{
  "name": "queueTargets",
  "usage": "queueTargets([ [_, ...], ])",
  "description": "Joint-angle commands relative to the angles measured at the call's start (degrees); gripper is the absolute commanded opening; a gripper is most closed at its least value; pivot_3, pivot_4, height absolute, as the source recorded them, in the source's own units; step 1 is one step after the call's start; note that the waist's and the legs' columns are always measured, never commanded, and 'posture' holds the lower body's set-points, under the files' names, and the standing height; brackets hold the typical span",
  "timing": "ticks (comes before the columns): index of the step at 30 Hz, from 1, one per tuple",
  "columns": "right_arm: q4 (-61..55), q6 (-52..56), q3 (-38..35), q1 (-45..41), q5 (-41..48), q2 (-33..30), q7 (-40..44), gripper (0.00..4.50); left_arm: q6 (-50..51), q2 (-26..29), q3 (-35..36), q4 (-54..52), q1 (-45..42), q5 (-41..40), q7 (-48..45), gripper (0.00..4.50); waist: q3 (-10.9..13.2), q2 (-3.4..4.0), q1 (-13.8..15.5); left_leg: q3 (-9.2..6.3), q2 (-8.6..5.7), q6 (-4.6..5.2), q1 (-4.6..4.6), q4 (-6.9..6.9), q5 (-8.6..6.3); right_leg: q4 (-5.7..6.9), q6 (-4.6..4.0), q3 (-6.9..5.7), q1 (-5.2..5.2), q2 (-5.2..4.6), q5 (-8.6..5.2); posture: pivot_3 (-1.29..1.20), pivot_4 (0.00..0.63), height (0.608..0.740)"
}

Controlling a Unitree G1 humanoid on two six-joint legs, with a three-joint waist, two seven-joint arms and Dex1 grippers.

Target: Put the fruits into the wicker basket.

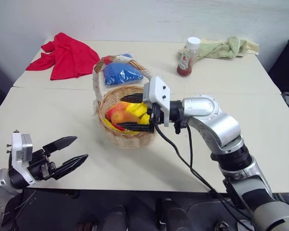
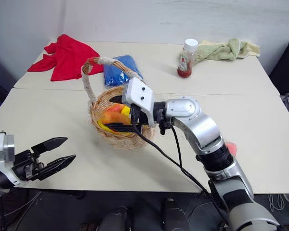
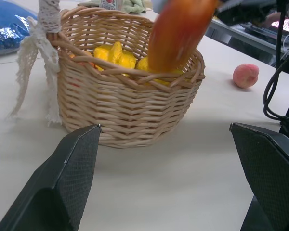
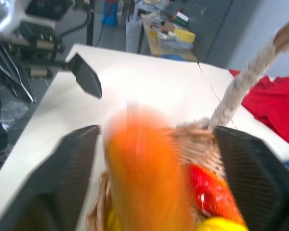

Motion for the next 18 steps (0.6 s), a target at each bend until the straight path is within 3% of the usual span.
queueTargets([
  [1, -4.3, -2.2, -0.3, 0.3, 1.1, -1.9, 4.3, 4.46, -0.1, 0.5, 0.0, -1.8, -2.7, -1.7, 1.1, 4.5, 0.0, -0.01, 0.1, -0.03, 0.0, 0.02, 0.02, 0.0, 0.0, 0.03, 0.0, -0.03, 0.01, 0.02, 0.0, 0.0, 0.15, 0.74],
  [5, -7.4, -0.8, -5.3, 3.7, 7.4, -3.5, 7.2, 4.46, 0.6, 1.6, -1.3, -1.6, -4.5, -1.4, 0.1, 4.5, 0.0, -0.02, 0.1, -0.05, 0.03, -0.03, 0.08, 0.0, 0.02, 0.2, 0.0, -0.05, 0.01, 0.07, 0.0, 0.0, 0.15, 0.74],
  [9, -14.6, 2.1, -16.0, 13.0, 19.4, -11.7, 13.6, 4.46, 1.8, 2.7, -3.0, -1.1, -7.4, -2.3, -0.7, 4.5, 0.0, -0.02, 0.8, -0.1, 0.02, 0.03, 0.06, 0.01, -0.01, 0.05, 0.0, -0.12, 0.1, 0.05, 0.0, 0.0, 0.15, 0.74],
  [11, -15.4, -3.6, -22.1, 18.0, 18.9, -14.1, 14.3, 4.46, 3.4, 3.3, -3.7, -0.7, -8.5, -3.6, -1.2, 4.5, 0.0, -0.05, 0.9, -0.14, 0.01, 0.12, 0.07, 0.04, -0.04, -0.1, 0.01, -0.17, 0.22, 0.02, 0.01, 0.0, 0.15, 0.74],
  [15, -16.0, -5.1, -36.5, 32.4, 16.9, -22.2, 13.2, 4.46, 2.5, 4.6, -6.8, 0.8, -10.2, -1.1, -4.6, 4.5, 0.0, -0.02, 0.8, -0.16, 0.01, 0.18, 0.46, 0.0, -0.12, -0.33, 0.05, -0.2, 0.71, 0.05, 0.03, 0.0, 0.15, 0.74],
  [18, -13.4, -12.5, -50.6, 46.6, 11.3, -20.3, 9.2, 4.46, -0.2, 3.7, -11.4, 2.6, -13.0, 2.4, -5.7, 4.5, 0.0, -0.02, 0.9, -0.16, 0.02, 0.17, 0.57, -0.07, -0.12, -0.38, 0.04, -0.2, 0.81, 0.09, 0.02, 0.0, 0.15, 0.74],
])
